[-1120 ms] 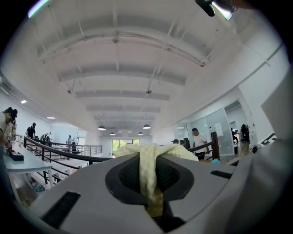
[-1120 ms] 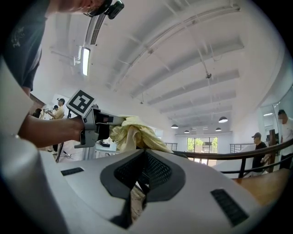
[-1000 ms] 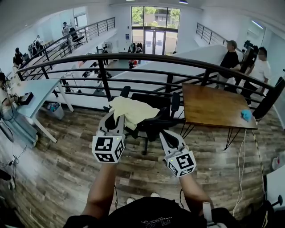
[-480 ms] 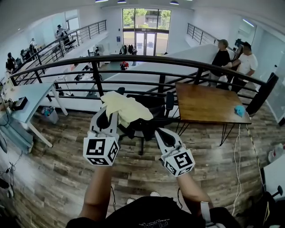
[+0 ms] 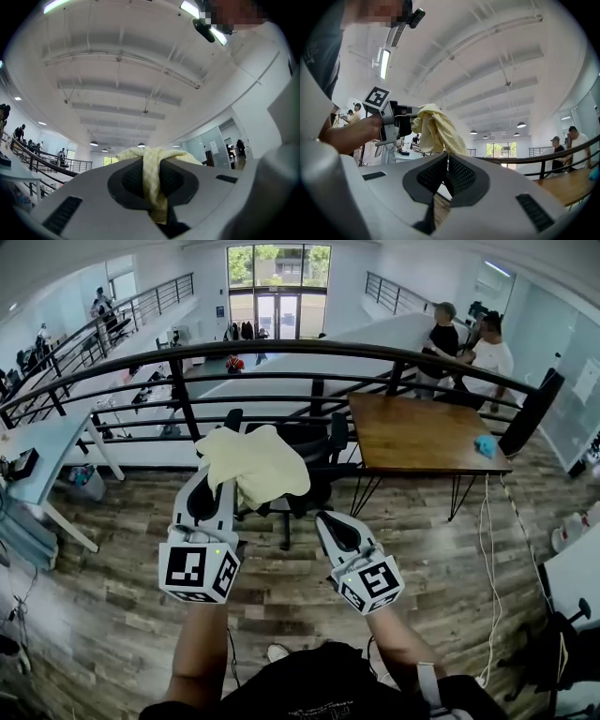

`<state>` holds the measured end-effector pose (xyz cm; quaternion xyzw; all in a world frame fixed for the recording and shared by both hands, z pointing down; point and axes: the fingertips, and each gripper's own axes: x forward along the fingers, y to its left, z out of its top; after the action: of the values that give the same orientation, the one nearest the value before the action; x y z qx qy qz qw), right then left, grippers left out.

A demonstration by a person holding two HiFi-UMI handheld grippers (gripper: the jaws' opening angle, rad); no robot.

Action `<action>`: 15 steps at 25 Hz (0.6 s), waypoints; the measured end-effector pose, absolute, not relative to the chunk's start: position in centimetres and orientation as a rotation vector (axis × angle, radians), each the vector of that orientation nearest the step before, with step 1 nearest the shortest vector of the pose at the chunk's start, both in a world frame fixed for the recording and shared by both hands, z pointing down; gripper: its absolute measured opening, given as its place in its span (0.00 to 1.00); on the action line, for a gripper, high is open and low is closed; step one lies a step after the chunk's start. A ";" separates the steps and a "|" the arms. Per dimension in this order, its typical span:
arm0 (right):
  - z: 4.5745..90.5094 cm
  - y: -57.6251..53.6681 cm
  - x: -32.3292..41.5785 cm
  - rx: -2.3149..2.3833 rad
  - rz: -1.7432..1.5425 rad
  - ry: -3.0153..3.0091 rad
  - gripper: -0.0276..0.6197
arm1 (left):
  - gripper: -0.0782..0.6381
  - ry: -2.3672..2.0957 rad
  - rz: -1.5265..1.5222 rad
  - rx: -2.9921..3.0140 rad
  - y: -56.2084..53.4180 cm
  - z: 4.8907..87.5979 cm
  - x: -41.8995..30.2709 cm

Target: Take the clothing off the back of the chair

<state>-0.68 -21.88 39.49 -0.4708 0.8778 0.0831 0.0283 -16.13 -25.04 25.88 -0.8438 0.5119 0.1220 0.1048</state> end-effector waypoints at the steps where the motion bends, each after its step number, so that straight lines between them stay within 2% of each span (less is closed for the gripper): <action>1: 39.6 -21.6 -0.5 -1.455 0.256 2.709 0.08 | 0.17 1.509 0.360 -2.492 -24.7 26.0 -16.0; 15: 41.3 -16.7 4.0 -1.429 0.175 2.716 0.08 | 0.17 1.624 0.274 -2.508 -18.6 30.1 -13.1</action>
<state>4.01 -16.71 41.33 -0.4646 0.8830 0.0568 0.0339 -13.09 -18.57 30.05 -0.8337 0.5400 0.0912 0.0706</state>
